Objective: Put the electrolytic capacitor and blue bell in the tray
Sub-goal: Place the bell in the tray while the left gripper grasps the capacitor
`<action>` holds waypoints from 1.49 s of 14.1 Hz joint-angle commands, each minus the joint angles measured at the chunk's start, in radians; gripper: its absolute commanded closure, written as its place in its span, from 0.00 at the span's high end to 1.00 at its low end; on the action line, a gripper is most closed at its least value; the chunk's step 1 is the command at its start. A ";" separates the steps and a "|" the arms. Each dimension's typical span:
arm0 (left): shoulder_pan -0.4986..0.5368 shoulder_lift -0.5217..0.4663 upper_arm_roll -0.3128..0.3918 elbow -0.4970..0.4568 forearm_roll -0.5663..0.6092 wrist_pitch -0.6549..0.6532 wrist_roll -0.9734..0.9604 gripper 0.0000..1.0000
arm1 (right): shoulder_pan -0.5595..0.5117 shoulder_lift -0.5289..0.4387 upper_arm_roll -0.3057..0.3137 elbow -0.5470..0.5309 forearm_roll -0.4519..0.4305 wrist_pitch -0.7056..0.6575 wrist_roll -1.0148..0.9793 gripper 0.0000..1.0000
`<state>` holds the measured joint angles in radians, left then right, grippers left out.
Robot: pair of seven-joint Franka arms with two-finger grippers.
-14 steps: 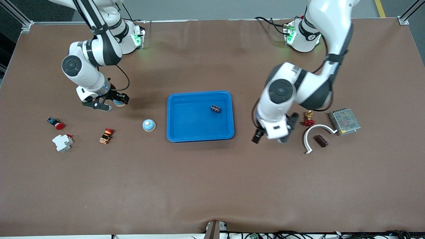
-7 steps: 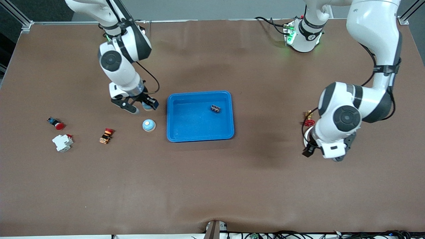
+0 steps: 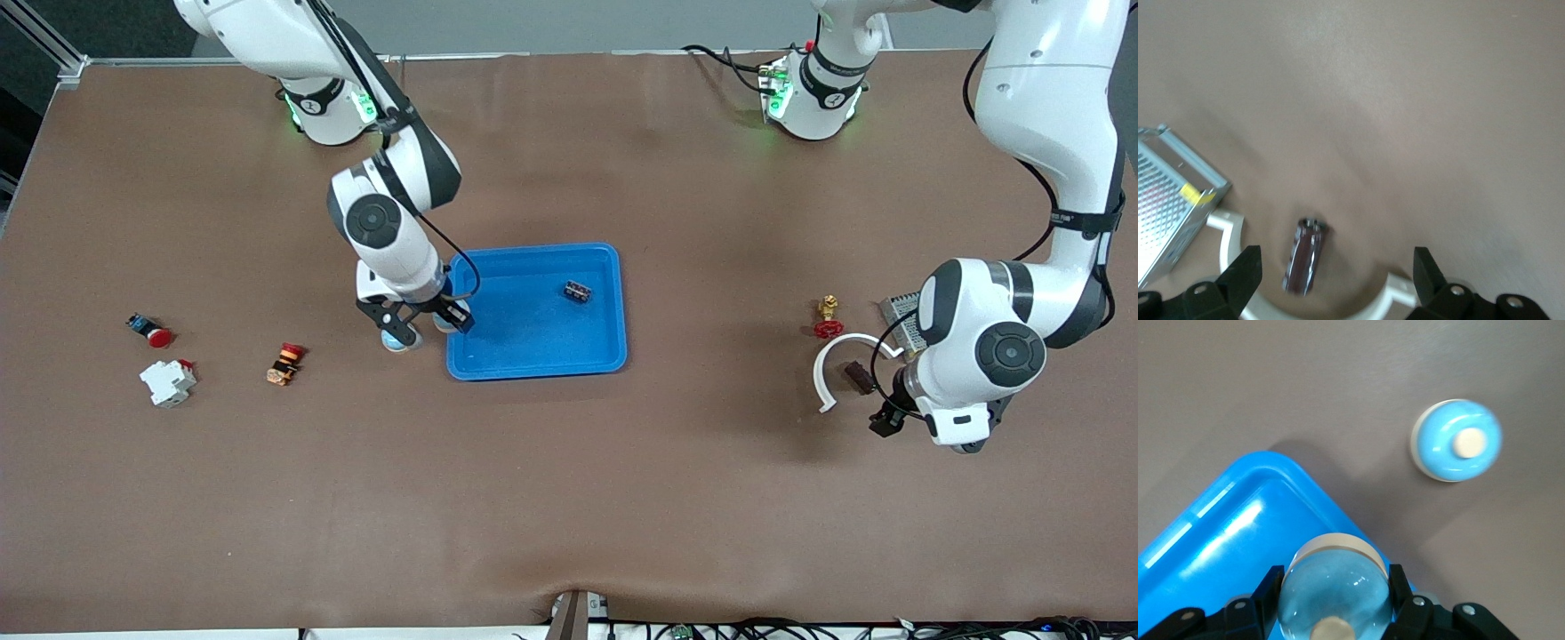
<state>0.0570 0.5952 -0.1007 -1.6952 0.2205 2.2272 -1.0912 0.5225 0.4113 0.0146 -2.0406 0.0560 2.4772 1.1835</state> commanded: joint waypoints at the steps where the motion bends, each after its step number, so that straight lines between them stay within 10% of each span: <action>1: 0.006 0.015 -0.011 -0.052 0.022 0.065 0.001 1.00 | 0.027 0.099 -0.012 0.109 0.007 -0.014 0.059 0.00; 7: 0.020 0.032 -0.010 -0.106 0.022 0.065 0.004 1.00 | 0.057 0.188 -0.012 0.177 0.008 -0.006 0.091 0.00; 10: 0.035 0.034 -0.013 -0.115 0.022 0.065 0.002 0.75 | 0.070 0.207 -0.012 0.183 0.007 0.000 0.105 0.00; 13: 0.030 0.032 -0.013 -0.115 0.020 0.063 0.005 0.00 | 0.070 0.224 -0.012 0.195 0.007 0.003 0.113 0.00; 14: 0.029 0.028 -0.013 -0.115 0.022 0.057 0.005 0.00 | 0.071 0.227 -0.013 0.195 0.005 0.003 0.132 0.77; 15: 0.027 0.023 -0.014 -0.115 0.022 0.054 0.005 0.00 | 0.073 0.228 -0.013 0.195 -0.008 0.005 0.145 1.00; 21: 0.023 -0.050 -0.054 -0.097 0.019 -0.023 -0.009 0.00 | 0.042 0.222 -0.016 0.342 -0.010 -0.324 -0.026 1.00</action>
<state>0.0778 0.6094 -0.1267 -1.7817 0.2207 2.2596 -1.0900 0.5822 0.6276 0.0046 -1.8006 0.0521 2.3343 1.2535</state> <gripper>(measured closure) 0.687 0.000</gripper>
